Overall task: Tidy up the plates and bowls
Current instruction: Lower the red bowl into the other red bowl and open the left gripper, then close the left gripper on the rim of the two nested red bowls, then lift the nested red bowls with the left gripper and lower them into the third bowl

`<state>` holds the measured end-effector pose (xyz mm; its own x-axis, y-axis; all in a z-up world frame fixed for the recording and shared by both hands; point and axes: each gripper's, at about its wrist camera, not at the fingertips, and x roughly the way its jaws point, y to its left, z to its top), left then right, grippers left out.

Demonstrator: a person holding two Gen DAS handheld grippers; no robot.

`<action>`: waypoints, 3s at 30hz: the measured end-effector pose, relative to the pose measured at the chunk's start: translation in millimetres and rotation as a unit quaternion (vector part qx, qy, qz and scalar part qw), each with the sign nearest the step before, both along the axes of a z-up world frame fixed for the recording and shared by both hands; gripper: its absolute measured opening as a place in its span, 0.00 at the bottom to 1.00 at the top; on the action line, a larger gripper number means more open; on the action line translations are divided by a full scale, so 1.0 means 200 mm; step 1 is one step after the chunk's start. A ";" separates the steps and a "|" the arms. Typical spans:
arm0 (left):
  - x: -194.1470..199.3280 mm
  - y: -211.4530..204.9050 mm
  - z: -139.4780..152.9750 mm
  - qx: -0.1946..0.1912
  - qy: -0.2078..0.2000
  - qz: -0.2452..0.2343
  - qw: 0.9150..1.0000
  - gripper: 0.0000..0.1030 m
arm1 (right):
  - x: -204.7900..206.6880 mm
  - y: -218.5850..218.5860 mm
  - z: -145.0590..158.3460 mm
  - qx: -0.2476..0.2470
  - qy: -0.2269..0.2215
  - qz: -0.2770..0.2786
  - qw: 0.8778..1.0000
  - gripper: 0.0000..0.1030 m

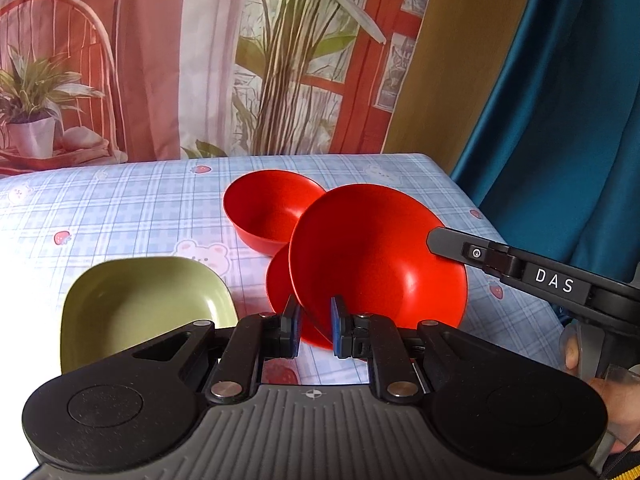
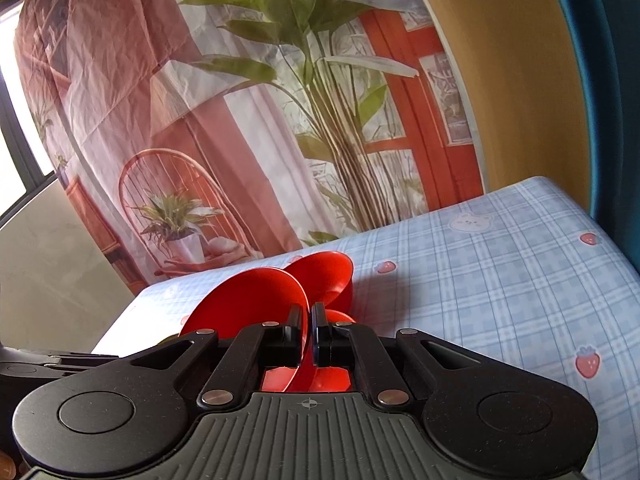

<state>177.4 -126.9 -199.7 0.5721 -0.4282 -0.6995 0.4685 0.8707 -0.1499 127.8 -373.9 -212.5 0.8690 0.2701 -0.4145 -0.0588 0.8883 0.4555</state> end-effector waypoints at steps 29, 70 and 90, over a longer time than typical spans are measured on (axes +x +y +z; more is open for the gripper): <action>0.20 -0.11 -0.16 0.077 0.031 -0.013 0.996 0.17 | 0.15 -0.04 -0.22 0.014 0.042 -0.011 0.999 0.08; 0.68 0.00 -0.19 0.014 0.054 0.060 0.997 0.34 | 0.67 0.00 -0.15 -0.023 0.100 0.005 0.995 0.14; 0.74 -0.02 -0.31 0.004 0.075 0.046 0.996 0.13 | 0.78 0.03 -0.24 -0.013 0.125 0.016 0.992 0.08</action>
